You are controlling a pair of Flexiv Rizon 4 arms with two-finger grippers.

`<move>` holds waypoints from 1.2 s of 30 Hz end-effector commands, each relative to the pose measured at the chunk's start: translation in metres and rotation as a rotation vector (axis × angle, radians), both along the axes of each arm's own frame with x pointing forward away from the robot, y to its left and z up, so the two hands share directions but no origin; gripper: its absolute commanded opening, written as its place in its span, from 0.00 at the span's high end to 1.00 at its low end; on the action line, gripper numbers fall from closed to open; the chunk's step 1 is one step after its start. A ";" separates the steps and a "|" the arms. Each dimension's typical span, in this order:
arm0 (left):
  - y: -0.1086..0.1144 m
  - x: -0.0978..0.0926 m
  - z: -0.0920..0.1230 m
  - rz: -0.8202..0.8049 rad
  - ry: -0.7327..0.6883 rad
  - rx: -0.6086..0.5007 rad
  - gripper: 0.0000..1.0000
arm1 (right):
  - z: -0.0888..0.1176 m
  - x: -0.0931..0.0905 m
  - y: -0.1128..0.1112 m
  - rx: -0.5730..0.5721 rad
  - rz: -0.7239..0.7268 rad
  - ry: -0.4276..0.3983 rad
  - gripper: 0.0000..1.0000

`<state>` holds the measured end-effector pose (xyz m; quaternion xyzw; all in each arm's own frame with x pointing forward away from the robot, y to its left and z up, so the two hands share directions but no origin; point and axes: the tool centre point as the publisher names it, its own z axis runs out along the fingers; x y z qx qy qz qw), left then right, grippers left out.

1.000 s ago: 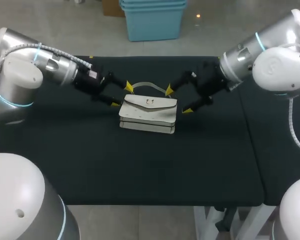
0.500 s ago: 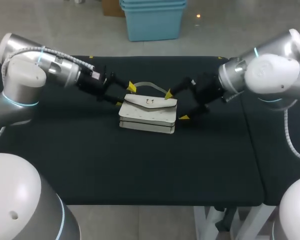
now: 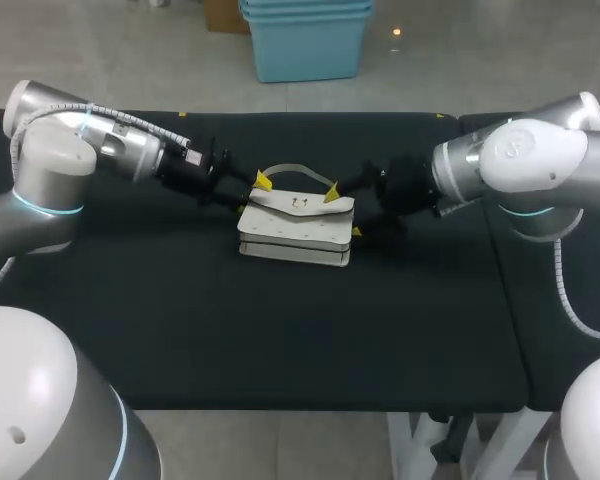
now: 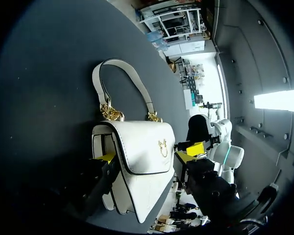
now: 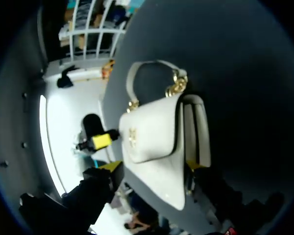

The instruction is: Pick up the bag, open it, inspect its contents, close it, and place it on the opposite side

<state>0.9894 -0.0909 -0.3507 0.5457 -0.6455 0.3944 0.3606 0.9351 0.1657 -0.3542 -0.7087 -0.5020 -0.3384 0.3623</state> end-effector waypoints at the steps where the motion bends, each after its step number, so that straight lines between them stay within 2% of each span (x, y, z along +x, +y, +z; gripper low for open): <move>1: -0.005 0.009 -0.011 -0.014 0.014 -0.033 0.39 | -0.006 0.006 0.004 0.028 -0.023 -0.016 0.50; 6: -0.006 0.010 -0.017 -0.014 0.028 -0.051 0.45 | -0.011 0.012 0.007 0.036 -0.041 -0.014 0.52; 9: -0.005 0.010 -0.017 -0.011 0.029 -0.052 0.56 | -0.016 0.013 0.005 0.035 -0.049 -0.004 0.51; 10: -0.005 0.010 -0.017 -0.011 0.030 -0.052 0.60 | -0.019 0.013 0.003 0.035 -0.056 0.001 0.51; 13: -0.006 0.010 -0.019 -0.009 0.036 -0.046 0.85 | -0.023 0.014 0.002 0.040 -0.062 0.008 0.53; 14: -0.007 0.010 -0.020 -0.008 0.038 -0.043 1.00 | -0.025 0.015 0.002 0.041 -0.062 0.010 0.55; 15: -0.007 0.010 -0.021 -0.009 0.042 -0.043 1.00 | -0.027 0.015 0.003 0.042 -0.062 0.012 0.56; 16: -0.008 0.010 -0.023 -0.009 0.045 -0.042 1.00 | -0.028 0.015 0.003 0.042 -0.064 0.014 0.63; 17: -0.008 0.009 -0.023 -0.010 0.047 -0.041 1.00 | -0.030 0.015 0.003 0.045 -0.070 0.018 0.73; 18: -0.008 0.009 -0.024 -0.012 0.049 -0.040 1.00 | -0.031 0.016 0.003 0.046 -0.074 0.019 0.91; 19: -0.008 0.008 -0.024 -0.011 0.050 -0.037 1.00 | -0.032 0.016 0.002 0.046 -0.076 0.020 1.00; 26: -0.008 0.005 -0.023 -0.009 0.045 -0.026 1.00 | -0.029 0.015 0.001 0.048 -0.090 0.010 1.00; 27: -0.008 0.004 -0.023 -0.008 0.045 -0.027 0.86 | -0.028 0.016 0.001 0.045 -0.092 0.006 1.00; 28: -0.007 0.004 -0.022 -0.008 0.043 -0.028 0.67 | -0.027 0.016 0.000 0.045 -0.093 0.004 0.68; 29: -0.007 0.004 -0.021 -0.007 0.042 -0.029 0.60 | -0.026 0.016 0.000 0.046 -0.094 -0.001 0.56; 30: -0.006 0.003 -0.020 -0.007 0.041 -0.031 0.60 | -0.025 0.017 0.000 0.045 -0.098 -0.004 0.51; 31: -0.006 0.003 -0.020 -0.007 0.038 -0.032 0.74 | -0.024 0.017 -0.001 0.043 -0.101 -0.007 0.41; 32: -0.006 0.002 -0.020 -0.006 0.036 -0.033 0.89 | -0.024 0.018 -0.002 0.043 -0.109 -0.007 0.39; 33: -0.006 0.002 -0.019 -0.007 0.034 -0.033 1.00 | -0.025 0.019 -0.003 0.043 -0.112 -0.007 0.37; 35: -0.005 0.002 -0.019 -0.004 0.027 -0.027 1.00 | -0.026 0.021 -0.004 0.042 -0.120 -0.005 0.25; 36: -0.005 0.002 -0.019 -0.005 0.027 -0.027 1.00 | -0.026 0.022 -0.005 0.041 -0.125 -0.005 0.11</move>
